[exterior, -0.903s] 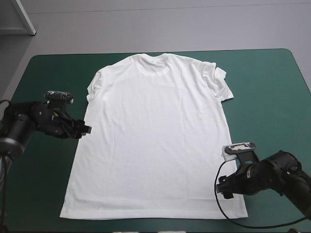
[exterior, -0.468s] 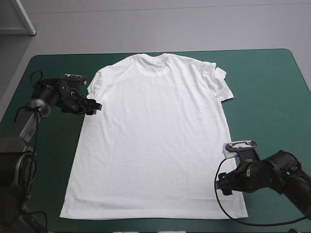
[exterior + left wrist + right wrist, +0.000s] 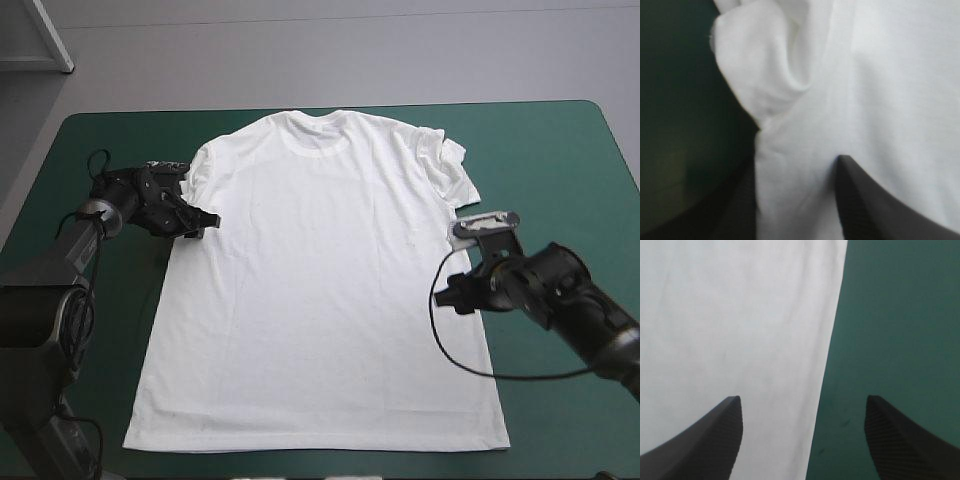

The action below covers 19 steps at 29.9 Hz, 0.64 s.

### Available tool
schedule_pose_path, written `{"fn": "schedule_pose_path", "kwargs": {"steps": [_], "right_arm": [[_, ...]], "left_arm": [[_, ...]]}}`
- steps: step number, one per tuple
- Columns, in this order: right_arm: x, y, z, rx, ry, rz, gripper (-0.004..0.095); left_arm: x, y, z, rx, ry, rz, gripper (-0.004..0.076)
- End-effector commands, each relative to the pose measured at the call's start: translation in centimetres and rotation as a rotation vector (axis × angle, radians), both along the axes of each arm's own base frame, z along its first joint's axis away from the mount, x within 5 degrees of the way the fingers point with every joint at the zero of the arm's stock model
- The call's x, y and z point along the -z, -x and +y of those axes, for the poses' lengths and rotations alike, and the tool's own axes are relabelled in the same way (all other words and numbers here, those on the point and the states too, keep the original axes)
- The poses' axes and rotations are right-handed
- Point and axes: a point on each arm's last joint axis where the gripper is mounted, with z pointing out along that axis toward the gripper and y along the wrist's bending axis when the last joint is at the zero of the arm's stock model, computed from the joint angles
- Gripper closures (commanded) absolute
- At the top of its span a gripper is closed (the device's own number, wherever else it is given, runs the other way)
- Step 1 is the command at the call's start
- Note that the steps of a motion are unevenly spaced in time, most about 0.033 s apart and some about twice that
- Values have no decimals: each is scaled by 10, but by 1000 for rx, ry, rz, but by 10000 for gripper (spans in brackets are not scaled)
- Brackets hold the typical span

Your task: Fold the cloth

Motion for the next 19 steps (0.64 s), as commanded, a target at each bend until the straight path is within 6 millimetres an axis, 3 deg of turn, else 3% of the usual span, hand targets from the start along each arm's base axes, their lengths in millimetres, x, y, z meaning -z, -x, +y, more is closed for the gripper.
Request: {"fn": "schedule_pose_path", "kwargs": {"steps": [1, 3, 8, 19], "right_arm": [[-22, -40, -5, 34, 2, -110, 277], [-20, -62, -12, 55, -33, -98, 277], [-3, -106, -25, 60, -83, -70, 277], [31, -180, -11, 54, -66, -46, 277]], "left_arm": [[-30, 0, -1, -7, 13, -88, 619], [-28, 0, 0, 2, -4, -82, 731], [-28, 1, 1, 10, -20, -72, 730], [-27, 2, 1, 9, -17, -61, 731]]}}
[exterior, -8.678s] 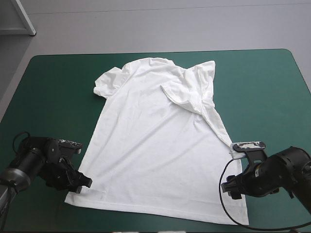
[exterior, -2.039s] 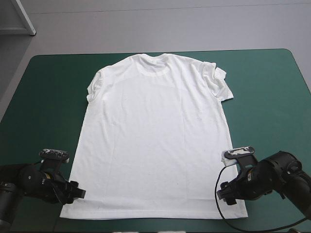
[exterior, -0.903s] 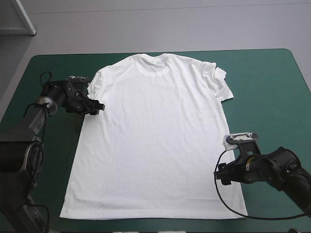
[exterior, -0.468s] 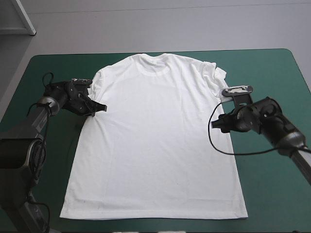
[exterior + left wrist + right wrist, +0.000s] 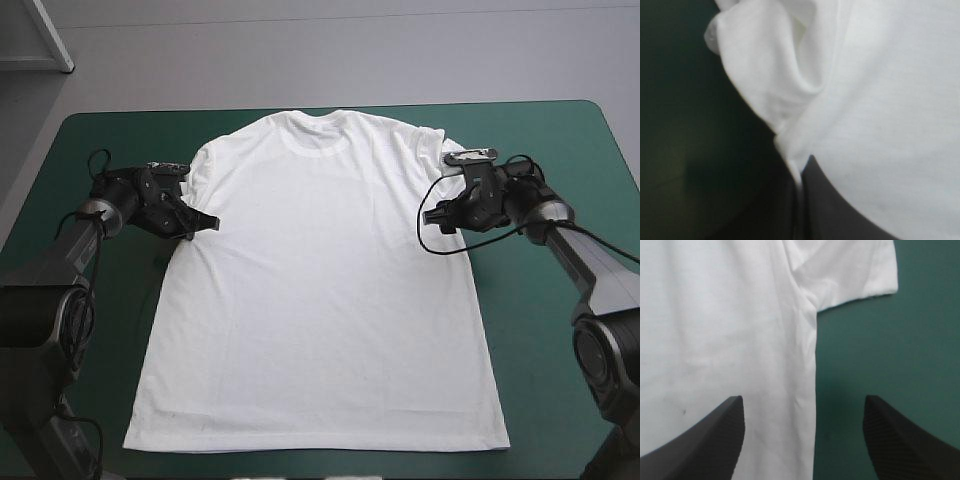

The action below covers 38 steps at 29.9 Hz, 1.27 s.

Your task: Fold the cloth

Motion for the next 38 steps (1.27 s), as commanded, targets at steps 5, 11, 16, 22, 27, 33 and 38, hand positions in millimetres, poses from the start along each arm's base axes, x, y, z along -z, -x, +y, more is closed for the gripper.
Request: {"fn": "schedule_pose_path", "kwargs": {"steps": [5, 11, 16, 22, 27, 33, 38], "right_arm": [[-6, -33, 5, 7, -12, -46, 279], [17, -40, 12, 21, -81, 36, 320], [18, -42, 13, 23, -93, 26, 629], [-17, -44, 13, 12, -95, -74, 926], [-91, -36, 9, -2, -96, -248, 927], [-185, -7, 0, -3, -97, -469, 927], [-249, 25, -8, 3, -107, -660, 927]], "left_arm": [[-28, 1, 0, 0, 0, -76, 730], [-28, 1, 0, -7, 5, -76, 731], [-28, 1, 0, -7, 5, -78, 731], [-62, -1, 0, -11, 1, -180, 732], [-127, -1, 0, -9, 8, -355, 732], [-207, 10, 0, -4, 19, -524, 732], [-272, 31, 0, 10, 15, -680, 732]]}}
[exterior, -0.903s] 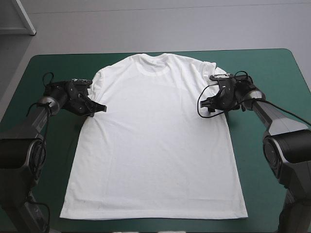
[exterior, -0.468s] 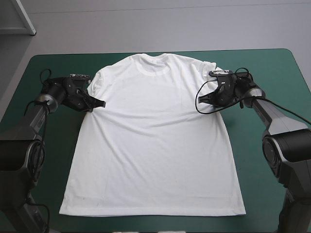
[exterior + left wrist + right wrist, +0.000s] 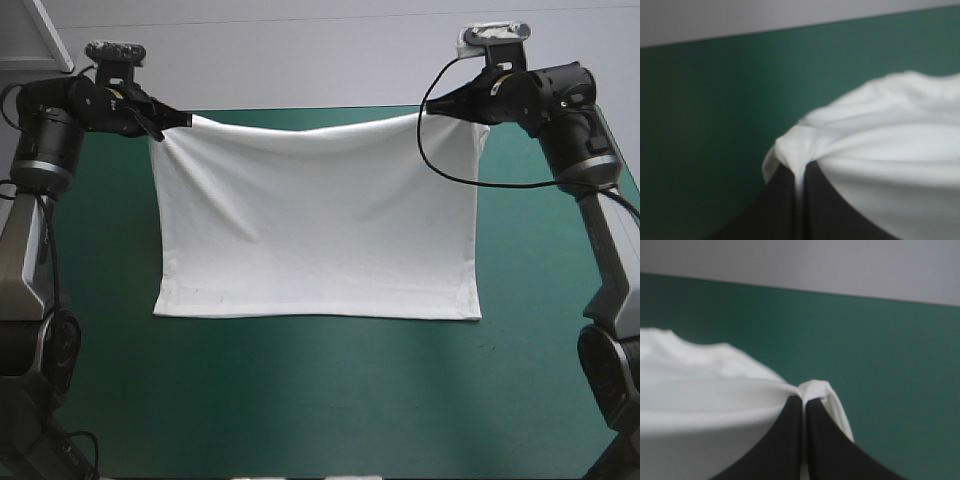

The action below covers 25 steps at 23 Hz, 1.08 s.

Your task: Fold the cloth

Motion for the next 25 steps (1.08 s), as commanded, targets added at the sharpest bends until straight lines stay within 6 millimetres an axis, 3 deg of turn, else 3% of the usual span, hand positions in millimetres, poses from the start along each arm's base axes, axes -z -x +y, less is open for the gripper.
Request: {"fn": "schedule_pose_path", "kwargs": {"steps": [1, 7, 11, 15, 20, 25], "right_arm": [[-74, 40, -12, 14, -14, -257, 927], [-131, 90, -25, 38, -15, -436, 927], [-143, 108, -26, 27, -41, -472, 927], [-145, 100, -24, 19, -47, -531, 927], [-136, 57, -12, -5, -94, -667, 927], [-128, 27, -5, -8, -134, -797, 927]], "left_arm": [[-84, 38, 1, -3, 7, -262, 732], [-167, 98, 2, 6, 0, -537, 732], [-180, 112, 2, 19, -31, -597, 732], [-175, 100, 2, 23, -50, -602, 732], [-154, 53, 2, 10, -37, -634, 732], [-152, 32, 2, -7, -12, -744, 732]]}}
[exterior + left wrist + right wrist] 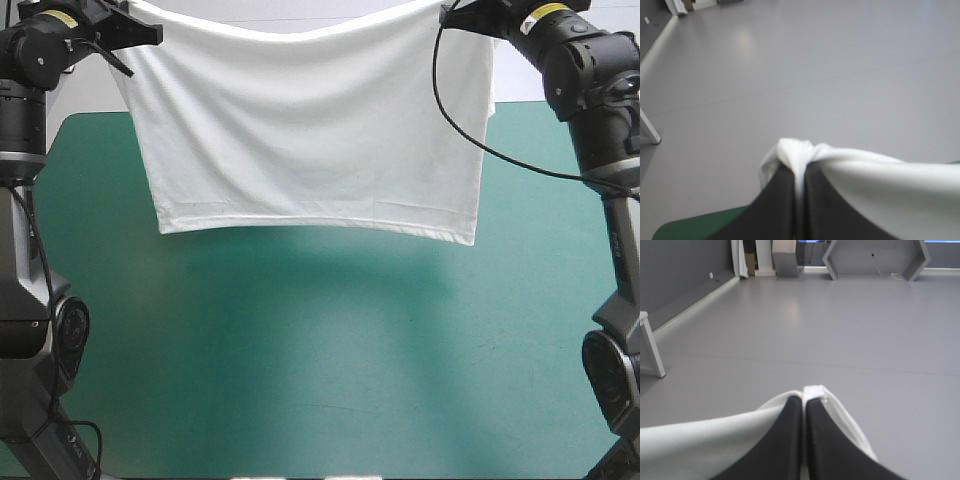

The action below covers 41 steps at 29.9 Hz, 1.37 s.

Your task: Fold the cloth

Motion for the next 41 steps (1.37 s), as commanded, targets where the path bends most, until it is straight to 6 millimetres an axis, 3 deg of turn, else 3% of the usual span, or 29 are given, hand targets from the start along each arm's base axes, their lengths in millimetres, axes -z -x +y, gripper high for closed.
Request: {"fn": "schedule_pose_path", "kwargs": {"steps": [1, 6, 10, 15, 20, 21, 23, 26, 30, 34, 41], "right_arm": [[-35, 13, -2, -5, -47, -266, 927], [-39, 12, -8, 11, -48, -315, 927], [-24, 6, -18, 42, -23, -178, 927], [38, -25, -26, 86, 38, 189, 927], [134, -54, -26, 99, 72, 593, 927], [153, -54, -25, 95, 75, 654, 927], [169, -48, -24, 84, 67, 693, 927], [183, -30, -26, 83, 70, 715, 927], [194, 5, -30, 83, 77, 788, 927], [195, 36, -33, 76, 73, 841, 927], [213, 85, -28, -50, 90, 1118, 927]], "left_arm": [[-42, 21, 1, -6, 36, -271, 732], [-50, 22, 7, -42, -31, -359, 732], [-38, 14, 19, -58, -30, -270, 732], [9, -17, 23, -40, -27, -22, 732], [85, -50, 20, 10, -32, 370, 732], [100, -53, 20, 16, -37, 449, 732], [119, -57, 21, 19, -49, 562, 732], [128, -55, 24, 6, -60, 638, 732], [125, -40, 25, -16, -59, 672, 732], [129, -5, 24, -28, -34, 761, 732], [175, 77, 20, -37, -15, 966, 732]]}}
